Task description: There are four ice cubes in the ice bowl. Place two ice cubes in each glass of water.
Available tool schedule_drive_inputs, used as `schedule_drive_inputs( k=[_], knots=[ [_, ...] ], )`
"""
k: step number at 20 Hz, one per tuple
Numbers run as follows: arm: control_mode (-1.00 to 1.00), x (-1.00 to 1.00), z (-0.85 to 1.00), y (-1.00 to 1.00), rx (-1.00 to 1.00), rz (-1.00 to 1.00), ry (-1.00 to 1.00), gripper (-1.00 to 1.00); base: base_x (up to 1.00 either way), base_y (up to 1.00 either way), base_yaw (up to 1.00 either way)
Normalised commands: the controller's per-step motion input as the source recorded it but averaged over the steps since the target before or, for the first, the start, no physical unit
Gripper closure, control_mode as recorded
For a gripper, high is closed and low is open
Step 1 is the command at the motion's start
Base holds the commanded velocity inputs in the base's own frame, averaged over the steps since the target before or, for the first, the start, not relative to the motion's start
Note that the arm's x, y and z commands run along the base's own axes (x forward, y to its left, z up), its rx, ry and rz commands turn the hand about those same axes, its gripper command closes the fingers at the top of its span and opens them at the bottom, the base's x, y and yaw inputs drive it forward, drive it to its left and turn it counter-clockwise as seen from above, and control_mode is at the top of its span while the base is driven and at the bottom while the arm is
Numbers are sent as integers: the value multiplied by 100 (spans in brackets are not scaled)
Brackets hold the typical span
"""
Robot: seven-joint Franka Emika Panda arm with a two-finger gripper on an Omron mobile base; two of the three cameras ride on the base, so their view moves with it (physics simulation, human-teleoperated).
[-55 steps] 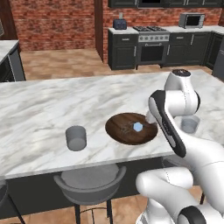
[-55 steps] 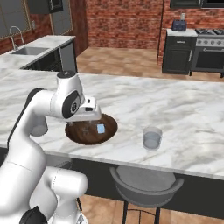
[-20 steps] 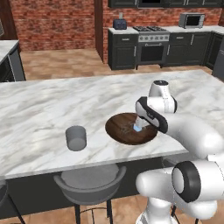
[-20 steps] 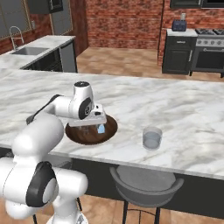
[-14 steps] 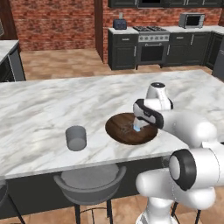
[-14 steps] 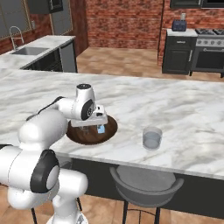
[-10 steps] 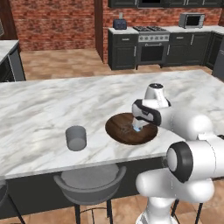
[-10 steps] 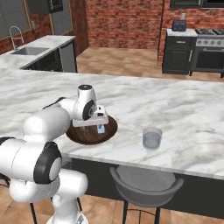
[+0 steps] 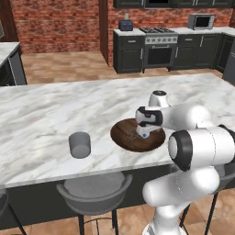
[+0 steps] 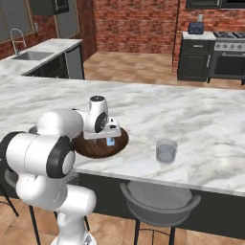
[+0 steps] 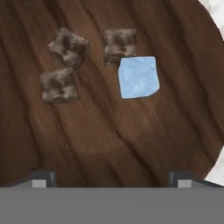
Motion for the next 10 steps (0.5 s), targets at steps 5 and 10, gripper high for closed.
schedule_drive_inputs(
  k=[5,10],
  knots=[
    [-100,32,-18,-9,0,0,0,-100,0,0,0],
    [-100,26,-24,0,0,0,0,-100,0,0,0]
  ],
)
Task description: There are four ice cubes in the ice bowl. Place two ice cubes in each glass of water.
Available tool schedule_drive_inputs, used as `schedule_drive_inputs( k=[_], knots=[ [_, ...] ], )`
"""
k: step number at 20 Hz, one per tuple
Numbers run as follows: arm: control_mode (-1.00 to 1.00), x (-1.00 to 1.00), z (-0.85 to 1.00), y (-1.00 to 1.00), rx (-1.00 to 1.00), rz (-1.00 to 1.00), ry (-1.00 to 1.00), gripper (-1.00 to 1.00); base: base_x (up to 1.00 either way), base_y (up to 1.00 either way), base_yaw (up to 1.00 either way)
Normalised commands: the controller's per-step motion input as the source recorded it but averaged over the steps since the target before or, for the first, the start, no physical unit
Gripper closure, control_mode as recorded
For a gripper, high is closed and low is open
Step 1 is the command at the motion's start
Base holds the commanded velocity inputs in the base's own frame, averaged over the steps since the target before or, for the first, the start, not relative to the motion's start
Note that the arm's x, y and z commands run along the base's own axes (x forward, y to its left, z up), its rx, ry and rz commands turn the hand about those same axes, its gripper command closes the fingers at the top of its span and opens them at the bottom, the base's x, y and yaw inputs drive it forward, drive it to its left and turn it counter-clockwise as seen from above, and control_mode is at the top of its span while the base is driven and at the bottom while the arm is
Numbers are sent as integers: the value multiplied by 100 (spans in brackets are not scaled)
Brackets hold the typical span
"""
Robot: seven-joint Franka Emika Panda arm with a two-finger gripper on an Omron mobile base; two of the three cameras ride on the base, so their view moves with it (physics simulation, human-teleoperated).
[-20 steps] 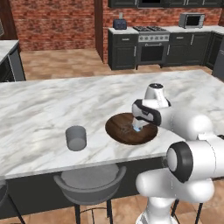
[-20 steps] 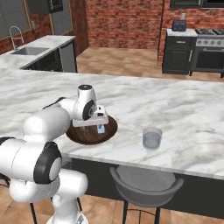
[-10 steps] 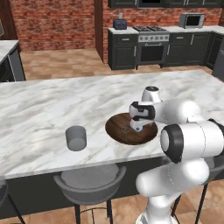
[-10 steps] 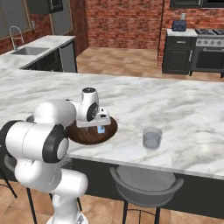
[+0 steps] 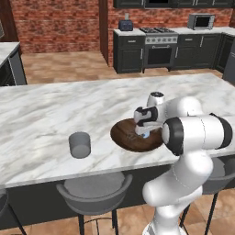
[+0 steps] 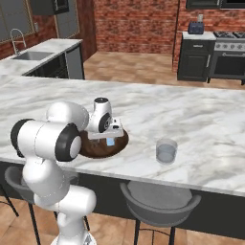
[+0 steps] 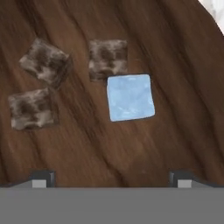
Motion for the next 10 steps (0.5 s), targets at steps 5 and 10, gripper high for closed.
schedule_drive_inputs(
  k=[5,10],
  knots=[
    [-100,30,-27,0,0,0,0,-100,0,0,0],
    [-100,32,-29,-1,0,0,0,-100,0,0,0]
  ],
)
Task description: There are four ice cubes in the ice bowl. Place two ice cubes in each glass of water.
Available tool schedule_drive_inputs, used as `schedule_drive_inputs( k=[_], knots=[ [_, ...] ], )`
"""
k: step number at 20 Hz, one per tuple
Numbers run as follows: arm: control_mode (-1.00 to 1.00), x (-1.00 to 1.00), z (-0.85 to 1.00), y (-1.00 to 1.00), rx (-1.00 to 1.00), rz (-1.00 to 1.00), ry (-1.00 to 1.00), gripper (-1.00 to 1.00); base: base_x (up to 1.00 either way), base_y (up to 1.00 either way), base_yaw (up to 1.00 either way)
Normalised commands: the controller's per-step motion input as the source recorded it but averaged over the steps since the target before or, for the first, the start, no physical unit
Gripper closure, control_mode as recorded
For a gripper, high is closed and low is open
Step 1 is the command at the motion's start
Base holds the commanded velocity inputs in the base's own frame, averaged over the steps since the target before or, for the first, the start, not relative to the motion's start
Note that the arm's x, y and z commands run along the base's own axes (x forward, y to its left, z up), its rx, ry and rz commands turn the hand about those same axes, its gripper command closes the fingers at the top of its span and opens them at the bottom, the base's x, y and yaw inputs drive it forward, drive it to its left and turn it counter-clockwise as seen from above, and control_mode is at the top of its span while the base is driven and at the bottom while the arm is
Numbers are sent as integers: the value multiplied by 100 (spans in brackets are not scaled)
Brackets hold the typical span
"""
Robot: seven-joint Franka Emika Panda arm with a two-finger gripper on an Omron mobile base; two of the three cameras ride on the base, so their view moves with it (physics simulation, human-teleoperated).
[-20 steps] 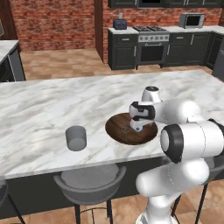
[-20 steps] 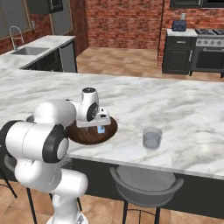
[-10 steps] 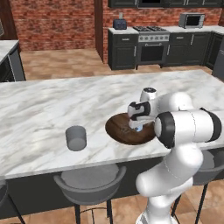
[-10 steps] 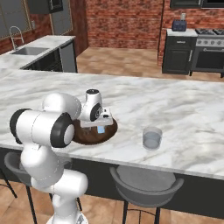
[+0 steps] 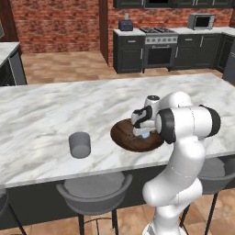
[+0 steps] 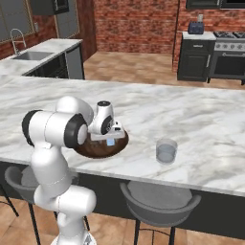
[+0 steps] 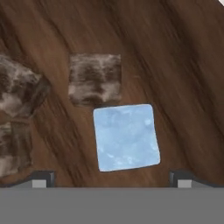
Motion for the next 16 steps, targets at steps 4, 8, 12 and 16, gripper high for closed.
schedule_drive_inputs(
  k=[4,8,12,16],
  knots=[
    [-100,36,-25,-7,0,0,0,-100,0,0,0],
    [-100,36,-18,-5,0,0,0,-100,0,0,0],
    [-100,21,-21,-1,0,0,0,-100,0,0,0],
    [-100,-1,-34,-1,0,0,3,100,0,0,0]
  ],
)
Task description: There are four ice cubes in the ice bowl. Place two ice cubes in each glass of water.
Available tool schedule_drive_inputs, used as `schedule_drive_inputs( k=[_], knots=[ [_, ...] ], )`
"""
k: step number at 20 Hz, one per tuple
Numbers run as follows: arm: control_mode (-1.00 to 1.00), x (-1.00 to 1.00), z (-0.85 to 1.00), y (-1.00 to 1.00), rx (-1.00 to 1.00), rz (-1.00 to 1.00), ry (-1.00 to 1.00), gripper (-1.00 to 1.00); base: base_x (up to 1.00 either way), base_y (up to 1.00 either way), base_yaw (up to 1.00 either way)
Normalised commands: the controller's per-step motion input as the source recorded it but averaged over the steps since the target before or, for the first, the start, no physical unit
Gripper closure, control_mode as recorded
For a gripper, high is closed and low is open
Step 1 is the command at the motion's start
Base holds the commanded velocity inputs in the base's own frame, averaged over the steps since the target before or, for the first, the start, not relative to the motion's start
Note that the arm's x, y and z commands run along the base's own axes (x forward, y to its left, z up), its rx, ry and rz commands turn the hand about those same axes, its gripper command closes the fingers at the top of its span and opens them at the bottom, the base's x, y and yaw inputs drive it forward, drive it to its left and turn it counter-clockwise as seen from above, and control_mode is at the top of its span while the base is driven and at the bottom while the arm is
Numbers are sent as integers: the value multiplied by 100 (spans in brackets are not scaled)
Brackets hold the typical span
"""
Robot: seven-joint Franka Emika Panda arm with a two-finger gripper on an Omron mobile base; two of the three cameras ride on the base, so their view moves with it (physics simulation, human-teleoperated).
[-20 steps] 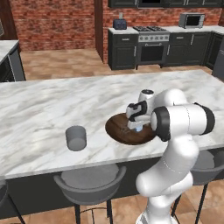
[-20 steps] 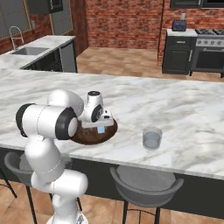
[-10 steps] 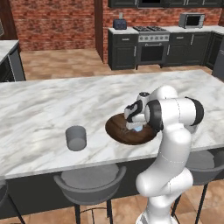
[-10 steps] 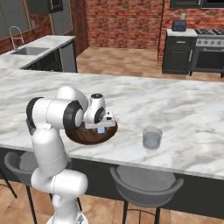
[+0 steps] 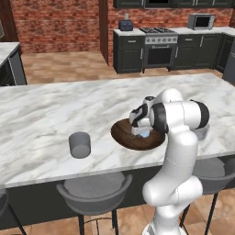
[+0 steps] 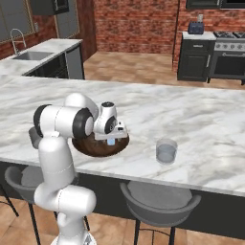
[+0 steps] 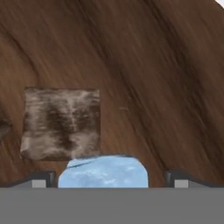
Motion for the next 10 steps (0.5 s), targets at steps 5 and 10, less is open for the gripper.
schedule_drive_inputs(
  k=[5,10],
  knots=[
    [-100,-26,-35,-17,0,-4,7,100,0,0,0],
    [-100,-31,-23,-1,0,-11,4,100,0,0,0]
  ],
)
